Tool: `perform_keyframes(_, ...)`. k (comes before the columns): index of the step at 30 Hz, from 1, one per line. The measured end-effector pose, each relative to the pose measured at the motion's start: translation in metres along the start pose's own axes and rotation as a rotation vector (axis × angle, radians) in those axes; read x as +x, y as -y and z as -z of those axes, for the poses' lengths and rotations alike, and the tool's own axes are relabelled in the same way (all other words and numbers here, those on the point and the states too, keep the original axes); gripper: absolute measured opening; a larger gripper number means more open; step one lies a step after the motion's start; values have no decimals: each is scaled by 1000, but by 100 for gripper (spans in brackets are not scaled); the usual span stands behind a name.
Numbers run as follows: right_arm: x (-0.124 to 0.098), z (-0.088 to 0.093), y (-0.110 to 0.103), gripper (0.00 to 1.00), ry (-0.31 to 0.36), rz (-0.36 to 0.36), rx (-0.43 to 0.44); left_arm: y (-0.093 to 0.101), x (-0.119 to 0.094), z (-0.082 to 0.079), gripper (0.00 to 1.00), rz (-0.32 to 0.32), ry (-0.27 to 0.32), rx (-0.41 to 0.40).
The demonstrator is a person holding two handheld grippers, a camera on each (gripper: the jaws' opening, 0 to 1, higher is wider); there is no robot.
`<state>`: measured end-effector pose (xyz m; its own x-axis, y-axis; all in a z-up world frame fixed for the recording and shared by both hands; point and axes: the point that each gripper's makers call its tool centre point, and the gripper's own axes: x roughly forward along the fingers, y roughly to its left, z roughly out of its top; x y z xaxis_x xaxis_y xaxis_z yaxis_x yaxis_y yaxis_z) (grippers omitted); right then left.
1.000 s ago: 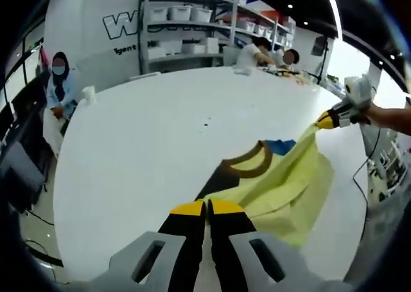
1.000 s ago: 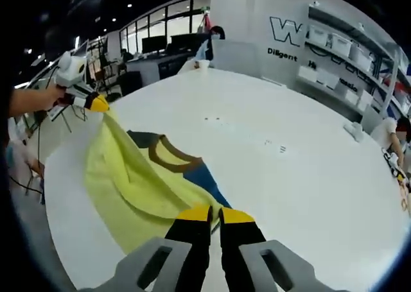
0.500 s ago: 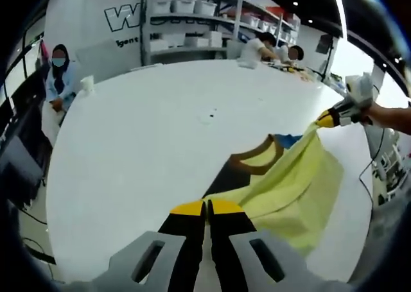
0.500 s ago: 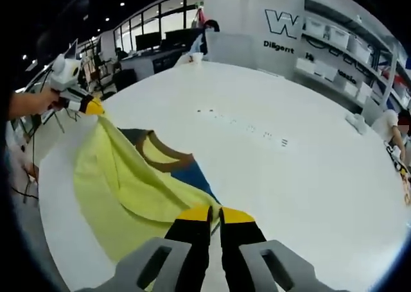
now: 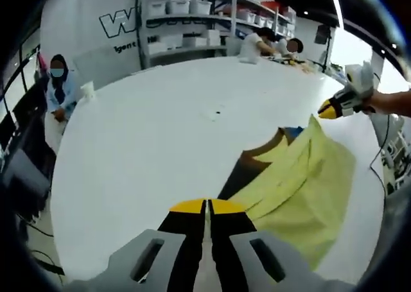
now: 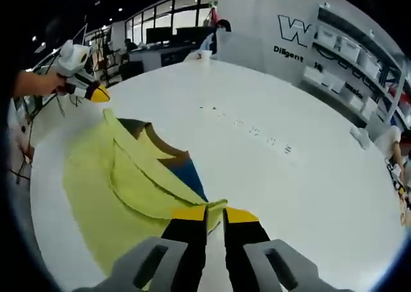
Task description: Fold the garment on the visible template until the final outline fits inside the template.
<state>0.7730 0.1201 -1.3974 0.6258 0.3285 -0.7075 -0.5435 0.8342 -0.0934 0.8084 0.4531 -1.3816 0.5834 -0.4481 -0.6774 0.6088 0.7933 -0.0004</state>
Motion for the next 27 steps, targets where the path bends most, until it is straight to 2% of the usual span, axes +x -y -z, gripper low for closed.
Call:
perform_keyframes(2, -1, -3, -6, 11, 28, -39, -6, 0, -3, -1, 11, 4, 13, -4)
perform_keyframes(3, -4, -1, -11, 13, 30, -56, -38, 0, -3, -1, 12, 5, 13, -4)
perform_keyframes(5, -2, 2, -14, 16, 21, -80, -100, 1, -3, 2, 12, 14, 11, 2)
perform_keyframes(10, 0, 10, -28, 20, 6, -127, -187, 12, -1, 12, 13, 58, -4, 20)
perform_keyframes(13, 1, 10, -30, 21, 7, -140, -234, 21, 0, 22, 15, 89, -33, 76)
perform_keyframes(17, 1, 8, -28, 22, 0, -136, -276, 22, 0, 27, 18, 95, -42, 148)
perform_keyframes(22, 3, 7, -24, 24, -5, -140, -307, 19, -1, 26, 28, 89, -27, 274)
perform_keyframes(26, 5, 6, -24, 26, -11, -147, -328, 20, 0, 28, 29, 108, -29, 300)
perform_keyframes(27, 4, 6, -24, 26, -13, -148, -338, 19, 1, 30, 28, 107, -37, 344)
